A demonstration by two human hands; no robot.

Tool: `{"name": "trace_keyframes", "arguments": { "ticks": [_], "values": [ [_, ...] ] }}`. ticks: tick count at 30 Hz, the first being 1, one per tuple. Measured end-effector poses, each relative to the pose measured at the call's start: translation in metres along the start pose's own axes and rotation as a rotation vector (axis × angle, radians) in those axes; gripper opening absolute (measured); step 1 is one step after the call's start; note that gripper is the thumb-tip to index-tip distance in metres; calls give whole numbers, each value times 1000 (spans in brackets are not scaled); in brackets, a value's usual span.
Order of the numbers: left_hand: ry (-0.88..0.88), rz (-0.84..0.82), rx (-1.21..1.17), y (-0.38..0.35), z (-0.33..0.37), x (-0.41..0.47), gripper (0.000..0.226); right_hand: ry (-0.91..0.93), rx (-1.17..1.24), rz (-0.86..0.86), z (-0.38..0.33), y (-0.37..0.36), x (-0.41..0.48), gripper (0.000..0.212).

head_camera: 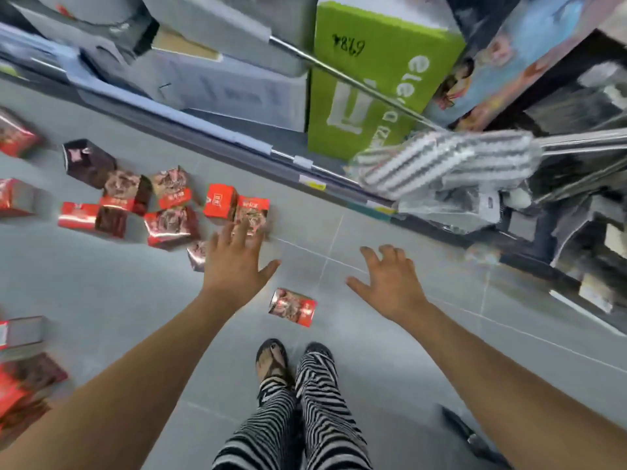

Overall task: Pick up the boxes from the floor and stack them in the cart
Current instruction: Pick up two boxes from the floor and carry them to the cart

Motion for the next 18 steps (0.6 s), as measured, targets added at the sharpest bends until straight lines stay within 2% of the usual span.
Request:
{"name": "trace_keyframes", "arguments": {
  "ticks": [5, 8, 13, 15, 18],
  "values": [
    [91, 17, -58, -136, -60, -10, 78, 102, 15, -31, -35, -131, 53, 79],
    [128, 31, -49, -221, -92, -11, 78, 176, 34, -91, -67, -224, 78, 99],
    [210, 104, -70, -329, -126, -1, 76, 364, -85, -176, -125, -366, 100, 133],
    [219, 163, -80, -356, -135, 8, 73, 399, -119, -157, -132, -404, 111, 136],
    [194, 282, -80, -379, -148, 19, 70, 429, -42, -98, -136, -433, 124, 123]
  ]
}}
Point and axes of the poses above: each hand's wrist, its own x-axis towards the middle knuckle, its own y-axis out of the back of the hand, z = x × y, the point moved 7 cm from there along x, towards the middle knuckle, and after that the axes turned 11 degrees about z, right-handed, at the moved point
